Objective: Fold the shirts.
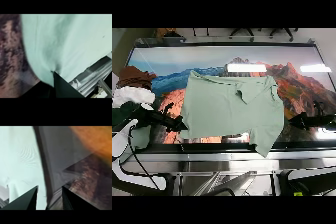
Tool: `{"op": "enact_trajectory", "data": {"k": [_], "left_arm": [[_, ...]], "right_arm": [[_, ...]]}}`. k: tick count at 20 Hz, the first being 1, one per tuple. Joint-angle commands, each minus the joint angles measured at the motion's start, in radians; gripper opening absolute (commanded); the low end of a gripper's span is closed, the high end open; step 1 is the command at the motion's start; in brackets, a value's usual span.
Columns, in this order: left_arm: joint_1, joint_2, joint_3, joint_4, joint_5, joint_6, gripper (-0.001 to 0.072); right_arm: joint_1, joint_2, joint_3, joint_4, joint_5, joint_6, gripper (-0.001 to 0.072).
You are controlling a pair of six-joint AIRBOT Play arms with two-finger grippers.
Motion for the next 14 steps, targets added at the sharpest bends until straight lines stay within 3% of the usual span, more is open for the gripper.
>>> {"op": "enact_trajectory", "data": {"k": [1, 2, 4, 5, 7, 10, 14], "left_arm": [[-0.002, -0.003, 0.042, -0.011, -0.011, 0.004, 0.0017], [-0.002, -0.003, 0.053, -0.011, -0.014, 0.004, 0.0017], [-0.002, -0.003, 0.07, -0.011, -0.016, -0.002, 0.0017], [-0.002, -0.002, 0.08, -0.014, -0.022, -0.005, 0.0017], [-0.002, 0.002, 0.116, -0.061, -0.075, 0.004, 0.0016], [0.004, 0.104, 0.209, -0.252, -0.165, 0.06, 0.0015], [0.05, 0.381, 0.463, -0.542, -0.278, 0.106, 0.0015]], "right_arm": [[0.043, -0.001, -0.058, -0.016, -0.061, -0.002, 0.0363], [0.074, -0.001, -0.061, -0.016, -0.064, -0.001, 0.036], [0.143, 0.002, -0.06, 0.002, -0.048, -0.001, 0.0245], [0.173, 0.006, -0.058, 0.024, -0.03, -0.001, 0.0241], [0.223, 0.049, -0.035, 0.101, 0.026, -0.002, 0.0015], [0.248, 0.225, 0.095, 0.23, 0.08, -0.005, 0.0014], [0.208, 0.504, 0.433, 0.388, 0.039, 0.016, 0.0013]]}}
